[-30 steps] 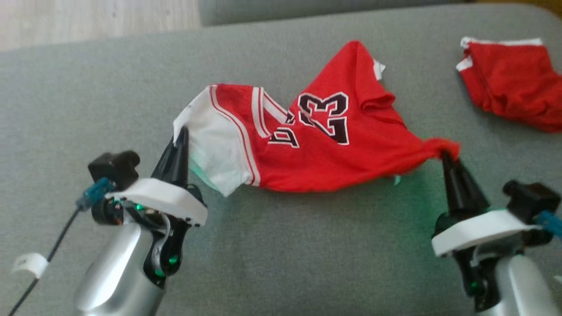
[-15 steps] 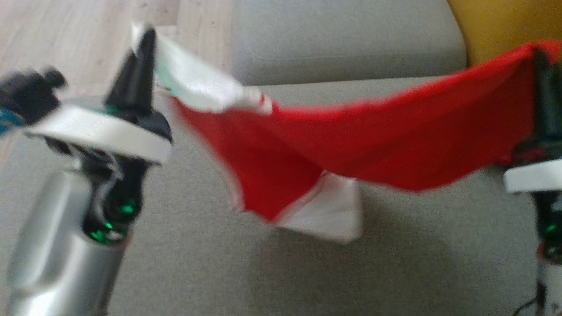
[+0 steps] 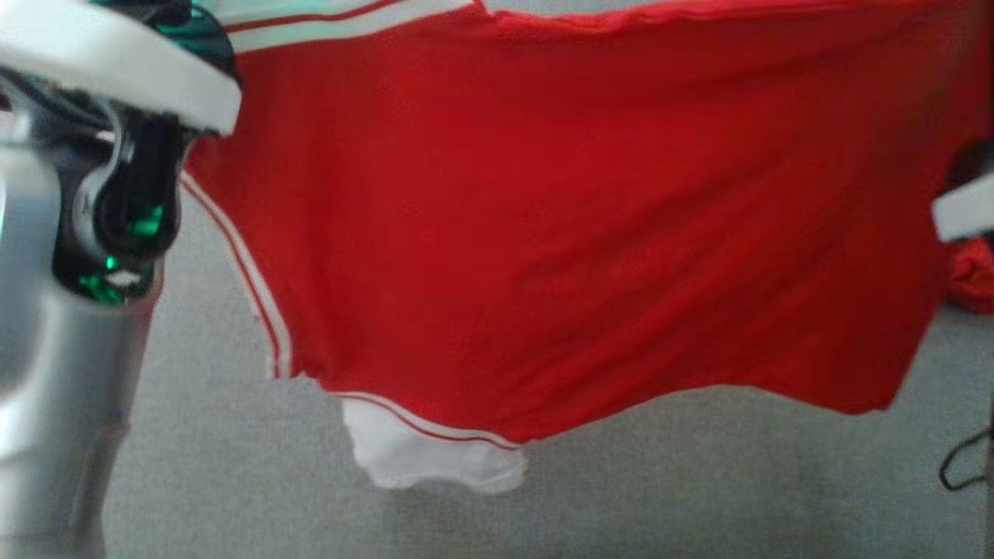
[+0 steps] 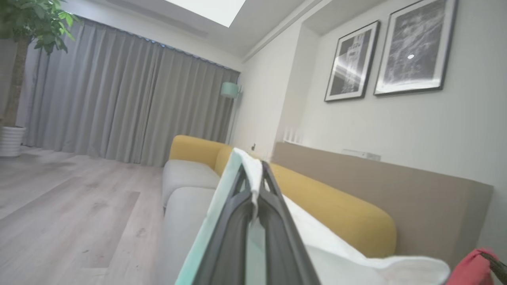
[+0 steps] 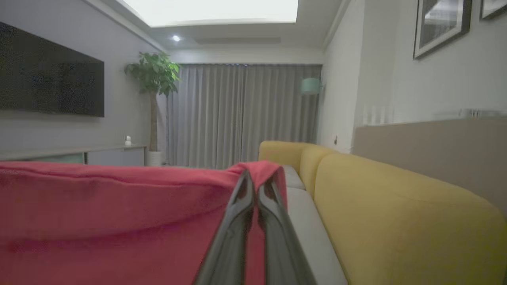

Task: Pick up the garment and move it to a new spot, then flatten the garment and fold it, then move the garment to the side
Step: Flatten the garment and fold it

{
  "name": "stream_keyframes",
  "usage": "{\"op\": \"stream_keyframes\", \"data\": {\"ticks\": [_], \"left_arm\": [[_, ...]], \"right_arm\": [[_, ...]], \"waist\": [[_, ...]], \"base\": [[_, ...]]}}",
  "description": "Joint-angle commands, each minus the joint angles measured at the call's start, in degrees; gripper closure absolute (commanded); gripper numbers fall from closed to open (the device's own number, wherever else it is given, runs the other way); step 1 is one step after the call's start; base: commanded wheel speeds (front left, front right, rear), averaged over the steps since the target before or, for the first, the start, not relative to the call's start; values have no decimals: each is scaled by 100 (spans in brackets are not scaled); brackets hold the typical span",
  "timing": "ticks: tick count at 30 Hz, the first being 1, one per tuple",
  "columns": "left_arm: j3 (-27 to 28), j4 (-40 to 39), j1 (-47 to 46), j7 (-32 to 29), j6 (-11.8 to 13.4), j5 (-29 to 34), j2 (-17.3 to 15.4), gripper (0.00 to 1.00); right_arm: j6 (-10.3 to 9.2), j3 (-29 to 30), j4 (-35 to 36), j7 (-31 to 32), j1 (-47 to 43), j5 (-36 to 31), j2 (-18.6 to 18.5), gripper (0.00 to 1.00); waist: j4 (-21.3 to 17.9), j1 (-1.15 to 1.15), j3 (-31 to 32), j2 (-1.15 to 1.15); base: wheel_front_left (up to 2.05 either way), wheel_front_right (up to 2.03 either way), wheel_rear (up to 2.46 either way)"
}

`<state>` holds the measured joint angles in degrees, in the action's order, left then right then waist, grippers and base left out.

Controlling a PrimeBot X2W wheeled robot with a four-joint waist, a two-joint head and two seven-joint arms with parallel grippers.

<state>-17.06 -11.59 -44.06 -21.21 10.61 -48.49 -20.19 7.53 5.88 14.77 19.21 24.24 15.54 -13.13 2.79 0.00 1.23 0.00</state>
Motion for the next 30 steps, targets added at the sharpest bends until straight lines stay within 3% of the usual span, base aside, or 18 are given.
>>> {"op": "stream_keyframes", "data": {"ticks": [1, 8, 13, 18, 24, 30], "left_arm": [[134, 279, -573, -39, 1, 188, -259, 100], [-109, 1483, -1760, 226, -227, 748, -242, 100], [-169, 2643, -3152, 967, -209, 1485, -191, 100], [-353, 3790, -4119, 1847, -340, 1880, 167, 100], [-492, 4639, -4534, 2631, -746, 1845, 619, 100], [-503, 5122, -3970, 3373, -1352, 1520, 935, 100]], "right_arm": [[-4, -292, -203, 115, 518, -79, -149, 100], [-4, -980, -1477, -20, 2019, -265, -233, 100], [-4, -1463, -3182, -439, 3882, -773, -31, 100], [-4, -1247, -4875, -1098, 5155, -1518, 264, 100], [-4, -816, -6007, -1932, 5836, -2272, 453, 100], [-4, -692, -7009, -2886, 5669, -2267, 631, 100]], "waist": [[-16, 0, -318, 0], [-173, 0, -1139, 0], [-376, 0, -1675, 0], [-293, 0, -1866, 0], [-6, 0, -2459, 0], [184, 0, -3138, 0]], "base": [[0, 0, 0], [0, 0, 0], [0, 0, 0], [0, 0, 0], [0, 0, 0], [0, 0, 0]]}}
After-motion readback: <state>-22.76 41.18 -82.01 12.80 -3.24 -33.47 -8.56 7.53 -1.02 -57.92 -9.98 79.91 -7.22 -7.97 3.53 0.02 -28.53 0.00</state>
